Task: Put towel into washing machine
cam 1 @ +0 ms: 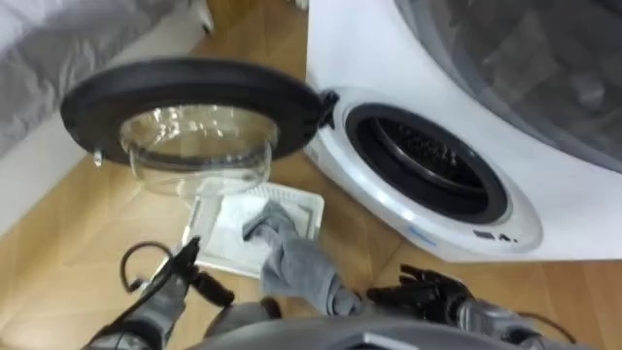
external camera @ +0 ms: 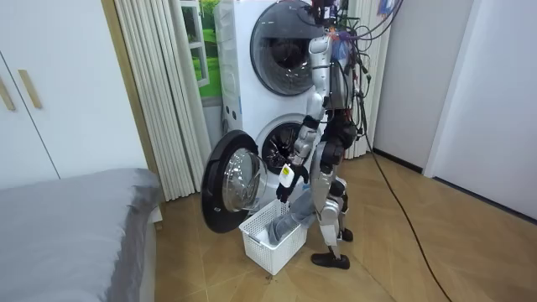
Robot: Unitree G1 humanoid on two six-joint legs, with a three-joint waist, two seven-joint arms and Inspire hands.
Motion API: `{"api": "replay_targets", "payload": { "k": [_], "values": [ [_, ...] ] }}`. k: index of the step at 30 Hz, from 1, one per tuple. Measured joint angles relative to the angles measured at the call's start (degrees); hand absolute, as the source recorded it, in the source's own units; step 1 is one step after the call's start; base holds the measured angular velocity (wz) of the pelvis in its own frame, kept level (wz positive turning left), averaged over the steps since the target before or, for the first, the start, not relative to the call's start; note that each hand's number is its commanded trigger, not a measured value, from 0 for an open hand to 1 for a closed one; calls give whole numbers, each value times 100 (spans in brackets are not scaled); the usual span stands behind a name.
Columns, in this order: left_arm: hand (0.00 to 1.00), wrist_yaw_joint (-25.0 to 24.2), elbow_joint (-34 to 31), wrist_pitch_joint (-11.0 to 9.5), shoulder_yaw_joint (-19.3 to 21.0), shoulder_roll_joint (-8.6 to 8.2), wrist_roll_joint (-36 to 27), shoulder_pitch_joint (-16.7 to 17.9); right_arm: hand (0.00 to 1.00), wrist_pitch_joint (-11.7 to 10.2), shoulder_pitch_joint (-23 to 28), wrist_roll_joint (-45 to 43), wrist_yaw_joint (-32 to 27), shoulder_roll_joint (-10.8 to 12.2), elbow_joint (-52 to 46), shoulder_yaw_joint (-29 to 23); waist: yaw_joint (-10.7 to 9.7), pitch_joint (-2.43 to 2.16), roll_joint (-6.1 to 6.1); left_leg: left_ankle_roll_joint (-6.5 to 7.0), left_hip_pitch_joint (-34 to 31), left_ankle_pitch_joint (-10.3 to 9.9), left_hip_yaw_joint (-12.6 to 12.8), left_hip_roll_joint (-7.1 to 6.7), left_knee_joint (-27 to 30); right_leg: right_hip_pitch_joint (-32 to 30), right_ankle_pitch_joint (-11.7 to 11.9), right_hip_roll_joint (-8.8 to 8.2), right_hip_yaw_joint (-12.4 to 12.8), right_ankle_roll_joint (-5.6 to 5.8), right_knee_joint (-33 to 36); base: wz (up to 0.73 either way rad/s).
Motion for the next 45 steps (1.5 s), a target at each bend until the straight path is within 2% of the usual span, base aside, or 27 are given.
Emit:
{"api": "replay_targets", "payload": {
  "k": [3, 6, 8, 10, 11, 13, 16, 18, 21, 26, 31, 33, 36, 39, 40, 41, 42, 43, 45],
  "values": [
    [0, 106, 206, -199, -323, -76, 222, -500, 0, -190, -367, 28, -66, 9, 59, 184, -63, 103, 2, 42, -445, 25, 23, -7, 155, -595, -4, -57, 21, -5, 387, -10],
    [0, 149, 217, -357, -677, -59, 462, -922, 0, -215, -664, 5, -108, 66, 28, 419, -83, 168, -55, 43, -984, 25, 21, -8, 449, -1240, -16, -102, 153, -23, 813, -14],
    [0, 200, 216, -466, -847, 5, 679, -1160, 0, -218, -830, 3, -123, 110, -8, 504, -168, 211, -103, 43, -1373, 25, 23, -6, 636, -1608, -16, -134, 138, -24, 943, -3],
    [0, 296, 206, -503, -953, 58, 848, -1395, 0, -228, -914, 6, -175, 148, -198, 507, -285, 244, -96, 44, -1827, 24, 3, 1, 897, -1976, -28, -160, 136, -45, 1060, 7],
    [0, 374, 207, -503, -1067, 58, 949, -1528, 0, -276, -1011, 18, -192, 145, -257, 552, -344, 286, -64, 56, -2119, 17, 7, 13, 1091, -2213, -33, -172, 144, -53, 1168, 6],
    [0, 448, 208, -510, -1223, 51, 1050, -1716, 0, -275, -1118, 72, -261, 135, -342, 662, -372, 306, -37, 78, -2509, 3, 9, 18, 1315, -2592, -46, -206, 161, -82, 1352, 0],
    [0, 572, 189, -517, -1525, 58, 1116, -2058, 0, -287, -1249, 279, -290, 139, -489, 724, -413, 350, -4, 202, -3212, -83, 31, 81, 1834, -3304, -143, -273, 169, -167, 1909, 4],
    [0, 782, 138, -540, -1713, 127, 1269, -2283, 0, -340, -1363, 484, -349, 123, -670, 829, -446, 403, -4, 245, -3826, -196, 27, 154, 2377, -3910, -229, -267, 293, -229, 2389, -3],
    [0, 1027, -1, -543, -1757, 214, 1669, -2411, 0, -448, -1413, 878, -362, 8, -1005, 1004, -530, 409, -8, 285, -4554, -440, 35, 241, 3059, -4691, -420, -264, 434, -310, 3070, -11],
    [0, 1464, -154, -593, -2103, 261, 2267, -2663, 0, -664, -1466, 1240, -344, -112, -1360, 1248, -573, 407, -10, 290, -5371, -556, 31, 438, 3776, -5491, -446, -226, 486, -347, 3641, -12],
    [0, 1813, -153, -675, -2548, 347, 2324, -2742, 0, -845, -1549, 1689, -338, -174, -1530, 1558, -779, 400, -12, 290, -5812, -559, 25, 513, 4035, -5940, -456, -260, 439, -405, 3893, -2],
    [0, 1868, -147, -681, -2745, 412, 2339, -2863, 0, -864, -1661, 1825, -296, -177, -1490, 1610, -835, 399, -5, 274, -6053, -570, -3, 533, 4162, -6149, -395, -237, 399, -521, 3968, -7],
    [0, 1912, -132, -726, -2990, 491, 2338, -3034, 0, -895, -1708, 1904, -240, -172, -1483, 1614, -860, 399, -6, 302, -6249, -619, -6, 606, 4348, -6334, -430, -221, 378, -557, 4127, -5],
    [0, 2076, -132, -801, -3109, 587, 2327, -3063, 0, -897, -1729, 2034, -150, -177, -1539, 1612, -981, 399, -6, 303, -6341, -661, -7, 595, 4426, -6442, -507, -256, 381, -558, 4253, 5],
    [4, 2094, -132, -804, -3147, 608, 2326, -3070, 0, -897, -1735, 2043, -148, -178, -1553, 1613, -998, 399, -6, 301, -6356, -664, -7, 592, 4428, -6460, -515, -259, 384, -557, 4264, 8],
    [58, 2100, -132, -809, -3218, 633, 2326, -3089, 0, -899, -1739, 2073, -136, -179, -1562, 1615, -1015, 398, -8, 300, -6391, -669, -8, 589, 4439, -6492, -531, -262, 386, -558, 4289, 5],
    [76, 2101, -132, -810, -3302, 639, 2321, -3123, 0, -910, -1751, 2116, -105, -195, -1561, 1615, -1016, 397, -10, 299, -6433, -677, -12, 584, 4457, -6539, -549, -263, 388, -560, 4318, 4],
    [100, 2101, -134, -820, -3319, 638, 2321, -3133, 0, -909, -1770, 2136, -95, -207, -1561, 1615, -1020, 398, -10, 298, -6451, -678, -14, 584, 4459, -6557, -551, -263, 388, -562, 4321, 0],
    [100, 2082, -144, -872, -3392, 635, 2286, -3149, 0, -906, -1809, 2137, -90, -211, -1603, 1625, -1048, 396, -15, 294, -6530, -684, 5, 593, 4474, -6635, -556, -259, 381, -566, 4335, 0]
  ]
}}
